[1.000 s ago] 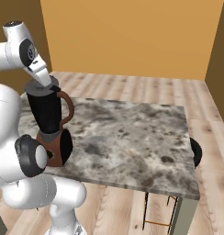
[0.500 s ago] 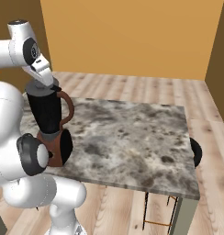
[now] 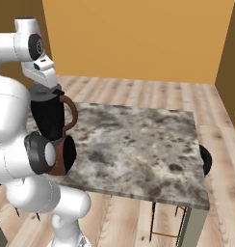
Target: Open the blender lid, put the kiwi in the blender, close the lid, and start the blender.
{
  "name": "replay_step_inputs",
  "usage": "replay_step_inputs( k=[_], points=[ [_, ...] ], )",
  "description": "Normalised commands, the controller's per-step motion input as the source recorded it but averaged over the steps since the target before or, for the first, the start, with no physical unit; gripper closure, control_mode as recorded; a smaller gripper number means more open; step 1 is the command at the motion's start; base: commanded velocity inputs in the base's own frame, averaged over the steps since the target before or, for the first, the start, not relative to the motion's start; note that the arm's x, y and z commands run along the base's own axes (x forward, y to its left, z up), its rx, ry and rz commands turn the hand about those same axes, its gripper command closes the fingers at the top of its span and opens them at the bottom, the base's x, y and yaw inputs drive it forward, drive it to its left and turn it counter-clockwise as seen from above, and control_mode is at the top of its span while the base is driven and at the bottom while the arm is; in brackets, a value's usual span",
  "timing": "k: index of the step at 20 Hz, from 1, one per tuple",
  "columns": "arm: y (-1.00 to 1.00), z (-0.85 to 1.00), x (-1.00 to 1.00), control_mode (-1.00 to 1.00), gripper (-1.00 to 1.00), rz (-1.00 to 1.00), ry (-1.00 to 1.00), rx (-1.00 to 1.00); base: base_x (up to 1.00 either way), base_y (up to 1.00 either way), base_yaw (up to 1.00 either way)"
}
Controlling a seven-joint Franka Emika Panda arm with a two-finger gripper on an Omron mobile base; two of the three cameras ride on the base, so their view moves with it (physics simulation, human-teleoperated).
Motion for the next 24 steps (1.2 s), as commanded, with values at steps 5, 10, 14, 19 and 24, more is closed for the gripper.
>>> replay_step_inputs(
  k=[5,10,14,19,24],
  points=[
    [-0.02,0.0,-0.36,-1.0,1.0,0.0,0.19,0.0,0.0,0.0,0.0],
    [-0.13,-0.05,-0.38,-1.0,1.0,0.0,0.09,0.0,0.0,0.0,0.0],
    [0.0,-0.39,-0.08,-1.0,1.0,0.0,0.02,0.0,0.0,0.0,0.0],
    [0.0,-0.5,0.0,-1.0,1.0,0.0,0.01,0.0,0.0,0.0,0.0],
    [0.0,-0.47,0.0,-1.0,1.0,0.01,-0.03,0.03,0.0,0.0,0.0]
  ],
)
